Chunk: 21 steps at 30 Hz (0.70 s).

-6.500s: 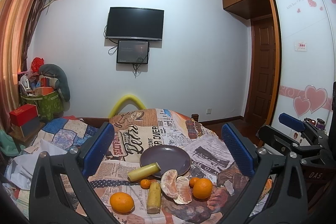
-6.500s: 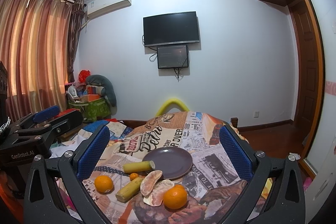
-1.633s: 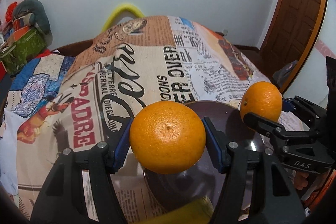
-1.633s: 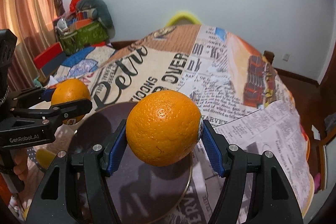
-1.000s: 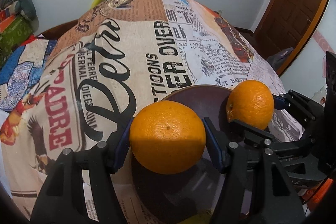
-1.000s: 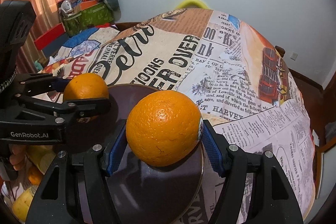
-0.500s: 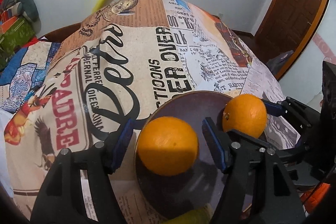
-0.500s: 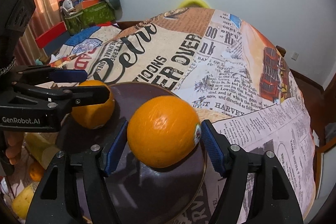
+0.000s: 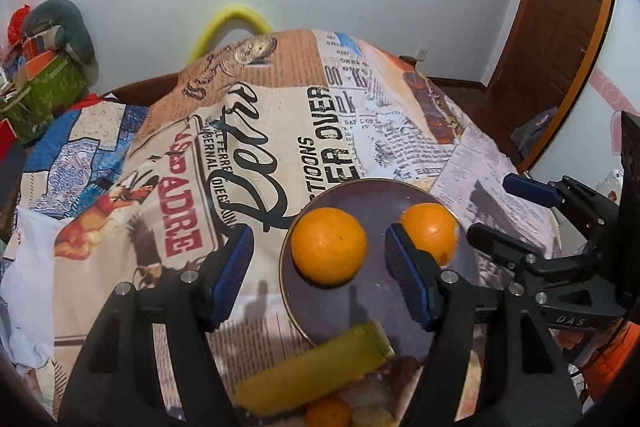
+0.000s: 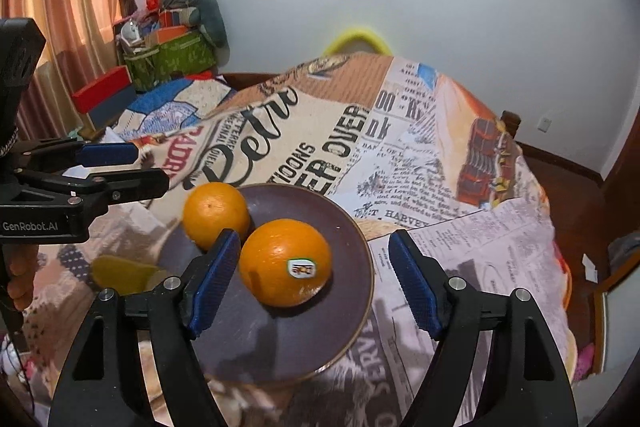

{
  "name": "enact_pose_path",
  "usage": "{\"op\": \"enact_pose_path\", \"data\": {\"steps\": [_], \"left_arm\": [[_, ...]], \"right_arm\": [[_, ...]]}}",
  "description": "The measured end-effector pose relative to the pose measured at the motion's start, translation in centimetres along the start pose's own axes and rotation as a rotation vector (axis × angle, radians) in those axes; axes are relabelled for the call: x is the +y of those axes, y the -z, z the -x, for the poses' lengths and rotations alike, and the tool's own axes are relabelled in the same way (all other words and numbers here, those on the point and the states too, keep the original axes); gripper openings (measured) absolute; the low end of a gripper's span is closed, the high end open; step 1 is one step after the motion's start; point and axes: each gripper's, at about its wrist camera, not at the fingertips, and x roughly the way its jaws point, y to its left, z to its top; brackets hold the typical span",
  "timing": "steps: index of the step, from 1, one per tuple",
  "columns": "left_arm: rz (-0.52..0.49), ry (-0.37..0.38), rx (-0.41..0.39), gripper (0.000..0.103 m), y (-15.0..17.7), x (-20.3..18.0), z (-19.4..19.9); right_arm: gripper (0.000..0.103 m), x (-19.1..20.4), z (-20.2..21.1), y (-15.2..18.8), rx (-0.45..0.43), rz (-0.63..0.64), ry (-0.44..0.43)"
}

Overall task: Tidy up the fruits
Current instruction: 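Lower both oranges onto the grey plate and open both tools, then grasp the yellow cylindrical stick with the left tool while the right tool grasps a pink pomelo segment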

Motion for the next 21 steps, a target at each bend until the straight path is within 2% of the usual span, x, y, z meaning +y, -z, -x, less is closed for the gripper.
{"op": "enact_pose_path", "data": {"steps": [5,11,21], "left_arm": [[-0.016,-0.007,-0.034,0.068,0.9,-0.9,3.1],[-0.025,-0.016,-0.057,0.07,3.0,-1.7,6.5],[-0.004,-0.034,-0.013,0.071,8.1,-1.8,8.7]], "right_arm": [[0.079,1.1,3.7,0.4,-0.05,0.01,0.018],[0.08,2.3,7.1,1.7,-0.083,0.003,0.02],[0.08,4.6,8.8,5.5,-0.042,-0.005,0.015]]}}
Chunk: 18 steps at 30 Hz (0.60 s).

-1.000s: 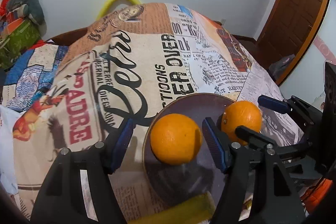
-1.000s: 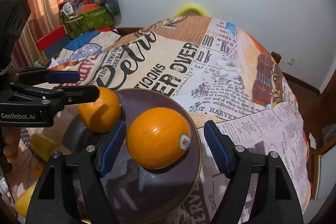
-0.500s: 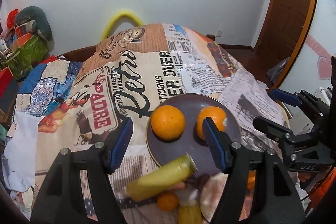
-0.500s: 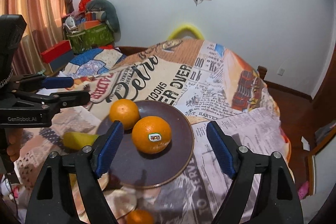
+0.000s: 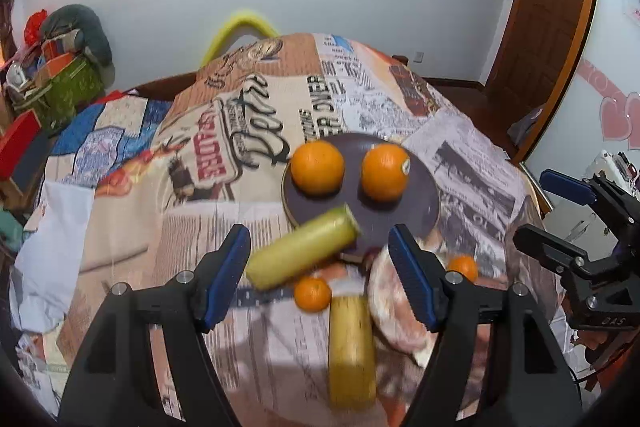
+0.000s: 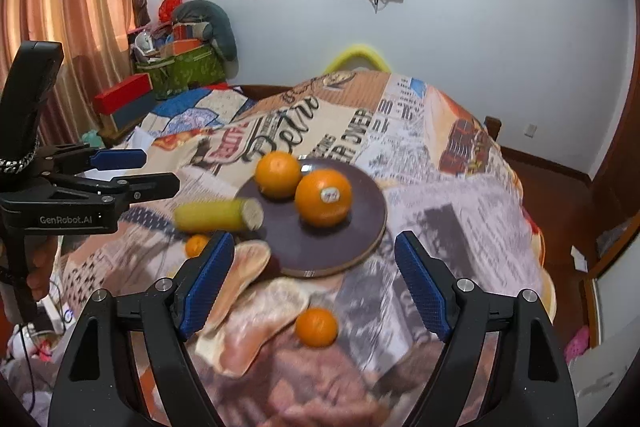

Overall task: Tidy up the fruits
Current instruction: 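Grasp the yellow cylindrical stick with the left tool while the right tool grasps a pink pomelo segment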

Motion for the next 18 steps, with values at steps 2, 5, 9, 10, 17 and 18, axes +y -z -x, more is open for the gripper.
{"op": "enact_pose_path", "data": {"steps": [2,5,9,10,17,18], "left_arm": [[0.001,-0.005,0.01,0.071,1.0,0.0,0.2],[0.004,-0.005,0.032,0.071,2.4,0.0,0.1],[0.012,0.004,0.074,0.071,4.6,-0.2,-0.4],[0.014,0.007,0.085,0.071,5.1,-0.2,-0.5],[0.031,0.026,0.152,0.071,7.8,-0.6,-2.2],[0.036,0.032,0.159,0.071,8.1,-0.7,-2.4]], "right_arm": [[0.08,0.4,0.1,0.8,0.014,-0.002,-0.001],[0.08,1.0,0.0,2.3,0.04,0.0,-0.002],[0.08,1.6,-0.5,4.1,0.082,-0.016,-0.019],[0.08,1.8,-0.9,4.6,0.097,-0.02,-0.024],[0.08,3.4,-3.0,6.9,0.184,-0.008,-0.056],[0.08,3.6,-3.3,7.1,0.195,-0.005,-0.06]]}}
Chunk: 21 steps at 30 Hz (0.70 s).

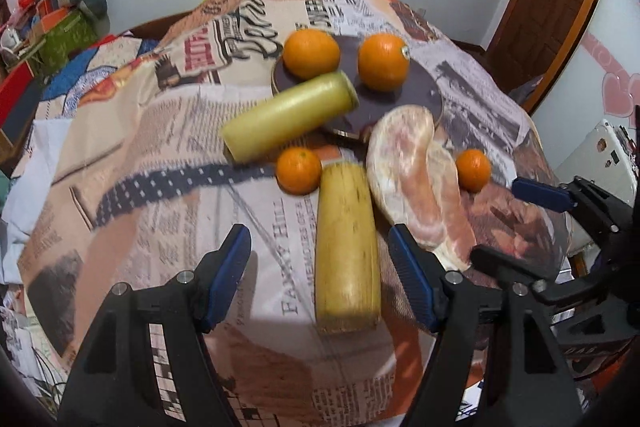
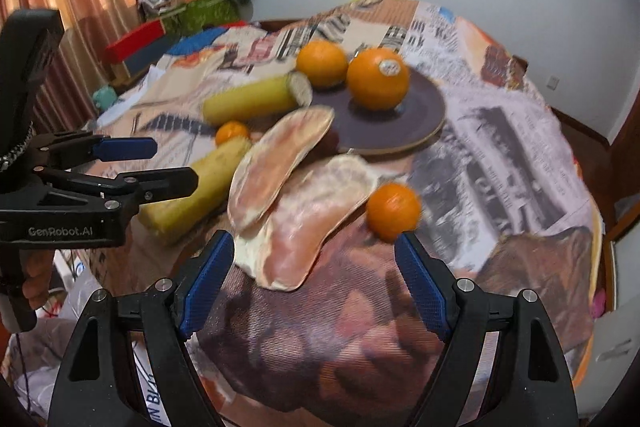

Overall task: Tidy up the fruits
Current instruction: 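Grasp the yellow cylindrical stick with the left tool while the right tool grasps a pink pomelo segment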

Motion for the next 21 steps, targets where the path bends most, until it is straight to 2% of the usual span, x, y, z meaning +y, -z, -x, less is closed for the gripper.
{"op": "enact_pose_path", "data": {"steps": [9,11,13,15,21], "left_arm": [[0.002,0.057,0.038,0.048,0.4,-0.2,-1.6],[0.011,0.075,0.045,0.043,0.3,-0.2,-1.9],[0.016,0.09,0.048,0.038,0.3,-0.2,-2.2],[0.012,0.097,0.047,0.036,0.2,-0.4,-2.4],[0.017,0.105,0.048,0.036,0.4,0.0,-1.9]], "right_arm": [[0.078,0.9,-2.6,0.6,0.056,-0.002,-0.031],[0.071,1.0,-2.6,0.6,0.046,0.007,-0.02],[0.064,0.8,-2.5,0.5,0.046,0.007,-0.043],[0.05,0.7,-2.3,0.5,0.044,0.006,-0.073],[0.04,-0.6,-1.3,1.3,0.051,-0.018,-0.114]]}}
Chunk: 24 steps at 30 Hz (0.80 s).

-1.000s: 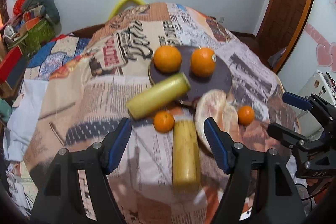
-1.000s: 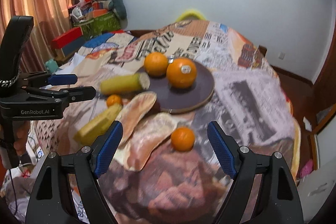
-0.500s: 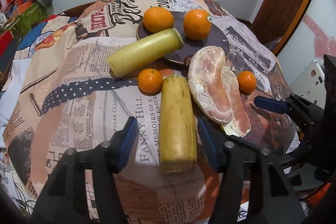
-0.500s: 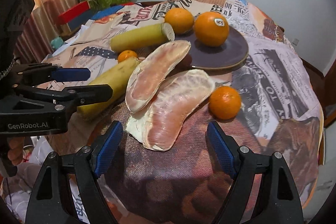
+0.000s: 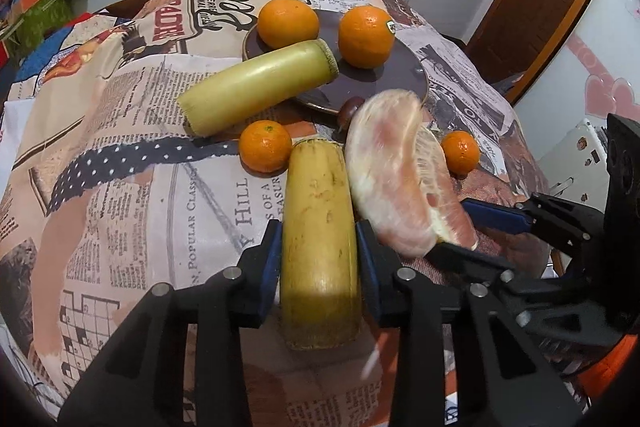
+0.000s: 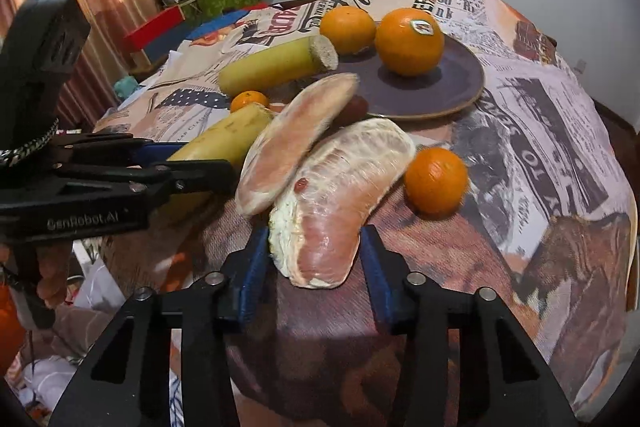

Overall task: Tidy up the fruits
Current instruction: 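Grasp the yellow cylindrical stick with the left tool while the right tool grasps a pink pomelo segment, then lift the yellow stick and pomelo segment and carry both over the plate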

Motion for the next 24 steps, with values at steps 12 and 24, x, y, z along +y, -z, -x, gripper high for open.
{"op": "enact_pose_path", "data": {"steps": [12,24], "left_arm": [[-0.028,-0.025,0.022,0.036,2.3,0.9,2.0],[-0.019,-0.033,0.032,0.036,0.3,1.0,0.2]], "right_arm": [[0.042,-1.8,3.2,2.4,0.016,-0.02,0.006],[0.055,-1.3,0.6,-0.2,0.029,-0.027,0.023]]}}
